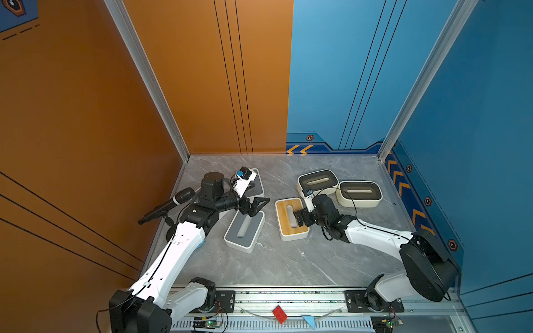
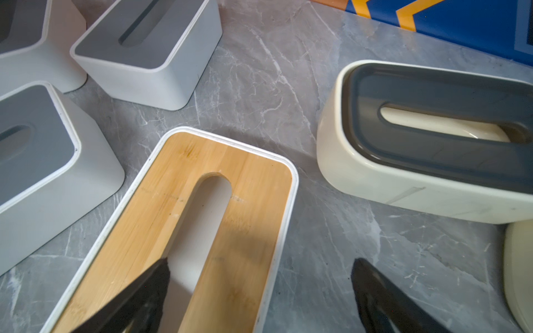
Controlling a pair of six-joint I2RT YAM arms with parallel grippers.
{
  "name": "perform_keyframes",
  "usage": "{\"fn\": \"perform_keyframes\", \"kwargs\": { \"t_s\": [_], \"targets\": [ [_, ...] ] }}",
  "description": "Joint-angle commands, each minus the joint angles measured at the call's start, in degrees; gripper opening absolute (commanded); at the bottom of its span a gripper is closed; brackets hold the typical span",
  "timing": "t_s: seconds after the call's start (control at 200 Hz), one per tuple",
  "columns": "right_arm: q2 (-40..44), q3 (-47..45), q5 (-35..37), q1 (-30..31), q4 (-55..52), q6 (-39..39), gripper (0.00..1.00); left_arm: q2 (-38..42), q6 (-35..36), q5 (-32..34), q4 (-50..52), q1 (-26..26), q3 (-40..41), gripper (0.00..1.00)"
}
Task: Stack the tissue boxes
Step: Pick up the tissue box from the center of the board.
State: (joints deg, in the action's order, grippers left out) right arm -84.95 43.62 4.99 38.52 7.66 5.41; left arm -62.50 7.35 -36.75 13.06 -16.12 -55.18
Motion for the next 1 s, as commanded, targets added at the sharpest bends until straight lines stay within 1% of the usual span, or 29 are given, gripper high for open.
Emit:
{"fn": "perform_keyframes", "kwargs": {
  "t_s": [0.0, 0.275, 0.516, 0.996],
  "targets": [
    [-1.4, 2.5, 3.2, 0.8, -4.7, -1.3, 1.00, 0.0, 1.4, -1.5, -0.3, 0.1, 0.6, 0.98],
    [-7.3, 8.4, 6.1, 1.0, -12.2, 1.1, 1.00, -1.2, 1.9, -1.7, 0.5, 0.2, 0.2, 0.98],
    [-7.0, 8.6, 6.2, 1.0, -12.4, 2.7, 1.00, -1.7, 2.5, -0.6, 1.2, -0.4, 0.1, 0.98],
    [-9.6, 10.4, 5.3, 1.3, -13.8, 4.1, 0.93, -2.7, 2.6, -0.9, 1.1, -0.5, -0.1, 0.98]
  ]
}}
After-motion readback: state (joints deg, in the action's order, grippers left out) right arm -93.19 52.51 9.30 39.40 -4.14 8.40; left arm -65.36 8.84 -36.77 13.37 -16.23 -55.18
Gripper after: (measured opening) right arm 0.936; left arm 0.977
